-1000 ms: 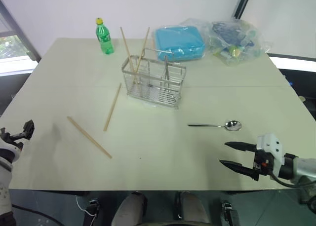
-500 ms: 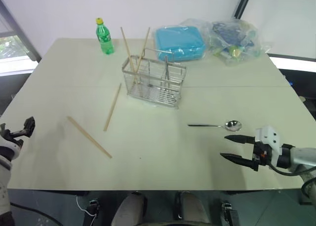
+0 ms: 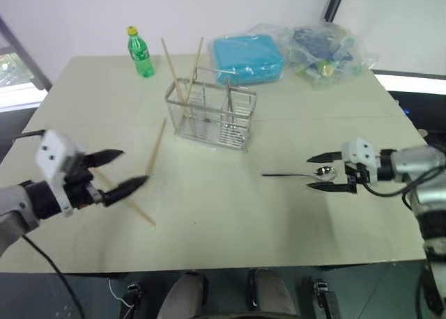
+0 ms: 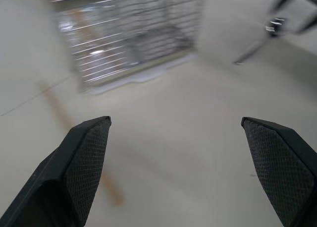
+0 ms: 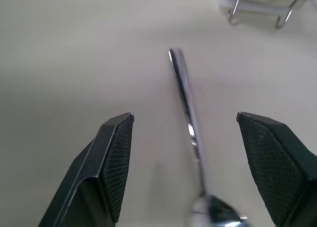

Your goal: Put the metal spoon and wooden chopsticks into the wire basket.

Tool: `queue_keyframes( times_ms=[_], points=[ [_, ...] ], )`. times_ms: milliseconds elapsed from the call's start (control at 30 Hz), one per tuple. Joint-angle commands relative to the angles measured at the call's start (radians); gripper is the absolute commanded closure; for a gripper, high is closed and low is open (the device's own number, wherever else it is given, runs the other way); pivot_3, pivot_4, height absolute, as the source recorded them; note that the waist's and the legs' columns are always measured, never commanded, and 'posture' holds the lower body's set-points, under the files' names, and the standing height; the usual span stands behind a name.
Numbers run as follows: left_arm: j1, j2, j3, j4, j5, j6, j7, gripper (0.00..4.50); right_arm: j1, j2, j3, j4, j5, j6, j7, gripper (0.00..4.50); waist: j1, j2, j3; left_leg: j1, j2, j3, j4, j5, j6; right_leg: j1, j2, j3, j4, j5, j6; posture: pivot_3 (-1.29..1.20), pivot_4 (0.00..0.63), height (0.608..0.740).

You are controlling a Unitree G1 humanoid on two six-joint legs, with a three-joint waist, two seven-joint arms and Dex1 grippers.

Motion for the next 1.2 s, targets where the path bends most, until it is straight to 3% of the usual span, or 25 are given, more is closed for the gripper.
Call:
queue_keyframes(
  times_ms=[33,200,433,533,700,1033,1133,1200],
  points=[
    [-0.041,0.017,-0.048,-0.002,-0.001,-0.016,-0.028,0.05,-0.120,0.023,0.056,0.134,-0.070,-0.034,0.041,1.06,-0.009,0.000,0.000,0.000,0.000,0.000,0.000,0.000,-0.001,0.000,0.000,0.000,0.000,0.001,0.001,0.00,0.150,0.725],
    [-0.087,0.006,-0.098,-0.013,0.009,-0.027,-0.023,0.05,-0.242,0.068,0.129,0.277,-0.149,-0.016,0.086,1.06,-0.016,0.000,0.000,-0.001,0.000,-0.003,0.000,0.002,-0.004,-0.001,0.000,0.000,0.000,0.002,0.002,0.00,0.150,0.725],
    [-0.107,0.012,-0.120,-0.036,-0.002,-0.022,-0.022,0.05,-0.294,0.109,0.154,0.347,-0.202,-0.024,0.076,1.06,-0.017,0.000,0.000,0.000,0.000,-0.003,0.000,0.002,-0.003,-0.001,0.000,0.000,0.001,0.002,0.002,0.00,0.150,0.725],
    [-0.120,0.016,-0.122,-0.038,-0.009,-0.020,-0.020,0.00,-0.297,0.121,0.153,0.350,-0.214,-0.007,0.063,1.93,-0.017,0.000,0.000,0.000,0.000,-0.003,0.000,0.002,-0.003,-0.001,0.000,0.000,0.001,0.003,0.001,0.00,0.150,0.725],
    [-0.135,0.018,-0.122,-0.036,-0.007,-0.020,-0.017,0.00,-0.267,0.123,0.138,0.301,-0.196,0.009,0.086,4.47,-0.017,0.000,0.000,0.000,0.000,-0.003,0.000,0.003,-0.005,-0.001,0.000,0.001,0.001,0.003,0.002,0.00,0.150,0.725],
    [-0.203,0.031,-0.131,0.013,-0.010,-0.013,-0.022,0.00,-0.226,0.125,0.117,0.210,-0.167,0.069,0.052,4.47,-0.017,0.000,0.000,0.000,0.000,-0.003,0.000,0.003,-0.005,-0.001,0.000,0.001,0.001,0.003,0.002,0.00,0.150,0.725],
    [-0.216,0.034,-0.142,0.026,0.001,-0.020,-0.028,0.00,-0.238,0.129,0.109,0.206,-0.165,0.067,0.019,3.56,-0.018,0.000,0.000,0.000,0.000,-0.003,0.000,0.003,-0.005,-0.001,0.001,0.001,0.002,0.003,0.002,0.00,0.150,0.725],
    [-0.225,0.034,-0.148,0.032,0.005,-0.022,-0.031,0.00,-0.249,0.132,0.109,0.218,-0.179,0.057,-0.018,2.63,-0.018,0.000,0.000,0.000,0.000,-0.003,0.000,0.003,-0.005,-0.001,0.001,0.001,0.002,0.003,0.002,0.00,0.150,0.725]
  ],
)
